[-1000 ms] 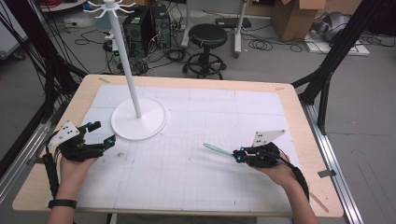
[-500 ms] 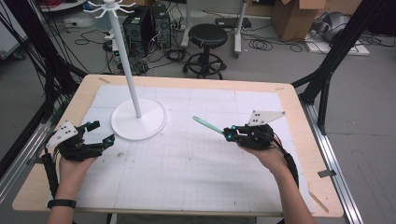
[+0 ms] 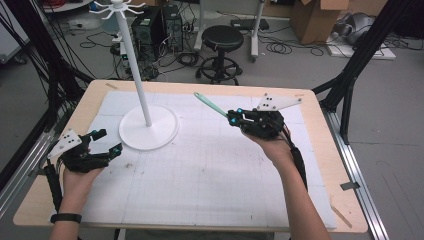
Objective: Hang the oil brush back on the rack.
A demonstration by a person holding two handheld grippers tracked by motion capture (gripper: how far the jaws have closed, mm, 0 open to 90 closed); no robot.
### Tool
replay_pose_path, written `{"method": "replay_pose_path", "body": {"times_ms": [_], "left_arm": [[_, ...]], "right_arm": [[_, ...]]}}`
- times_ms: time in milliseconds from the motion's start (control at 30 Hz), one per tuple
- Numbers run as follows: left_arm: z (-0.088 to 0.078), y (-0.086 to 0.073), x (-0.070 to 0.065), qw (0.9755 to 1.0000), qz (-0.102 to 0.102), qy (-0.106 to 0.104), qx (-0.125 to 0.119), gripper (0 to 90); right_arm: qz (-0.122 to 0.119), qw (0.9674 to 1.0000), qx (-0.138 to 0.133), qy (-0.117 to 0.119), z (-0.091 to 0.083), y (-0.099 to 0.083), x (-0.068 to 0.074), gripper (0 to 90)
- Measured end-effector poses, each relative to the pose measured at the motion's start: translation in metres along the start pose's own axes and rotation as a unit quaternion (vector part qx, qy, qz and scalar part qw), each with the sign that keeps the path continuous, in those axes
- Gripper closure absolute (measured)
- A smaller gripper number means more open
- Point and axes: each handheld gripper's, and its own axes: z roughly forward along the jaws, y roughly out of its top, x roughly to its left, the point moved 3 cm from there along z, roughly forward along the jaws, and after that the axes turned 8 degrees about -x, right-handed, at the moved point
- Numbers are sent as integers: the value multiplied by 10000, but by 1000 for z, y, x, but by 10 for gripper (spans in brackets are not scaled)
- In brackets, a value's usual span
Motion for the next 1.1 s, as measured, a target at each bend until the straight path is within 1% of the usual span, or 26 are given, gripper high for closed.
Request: {"method": "replay_pose_path", "body": {"times_ms": [67,200,233,267,333,433,500,533,600,667,700,733,933,1100], "left_arm": [[0,0,0,10000,-16,-13,-16,157],[0,0,0,10000,-24,-15,-35,157],[0,1,0,10000,-27,-20,-40,157],[0,1,0,10000,-30,-24,-40,157],[0,1,0,10000,-36,-24,-47,157],[0,1,0,10000,-28,-29,-57,157],[0,1,0,10000,-38,-30,-85,157],[0,1,0,9999,-50,-28,-99,157],[0,1,0,9999,-43,-35,-94,157],[0,1,-1,9999,-46,-49,-98,158],[0,2,-1,9999,-42,-56,-95,158],[0,2,-1,9999,-49,-67,-100,158],[-1,3,-3,9999,-37,-94,-101,159],[-2,3,-4,9999,-33,-123,-110,159]], "right_arm": [[8,9999,-99,-68,4,8,0,834],[17,9994,-312,-129,11,20,-1,834],[26,9992,-342,-198,13,22,-2,834],[44,9990,-388,-218,14,24,-3,834],[68,9985,-478,-245,18,27,-4,834],[96,9981,-543,-259,24,32,-5,834],[97,9977,-616,-259,27,37,-5,834],[93,9973,-686,-243,30,42,-6,834],[72,9971,-709,-266,31,45,-6,834],[47,9968,-750,-268,35,52,-7,834],[10,9968,-758,-253,37,61,-7,834],[10,9968,-758,-253,37,61,-7,834],[-137,9965,-809,-164,49,90,-3,834],[-233,9958,-869,-151,61,109,0,834]]}}
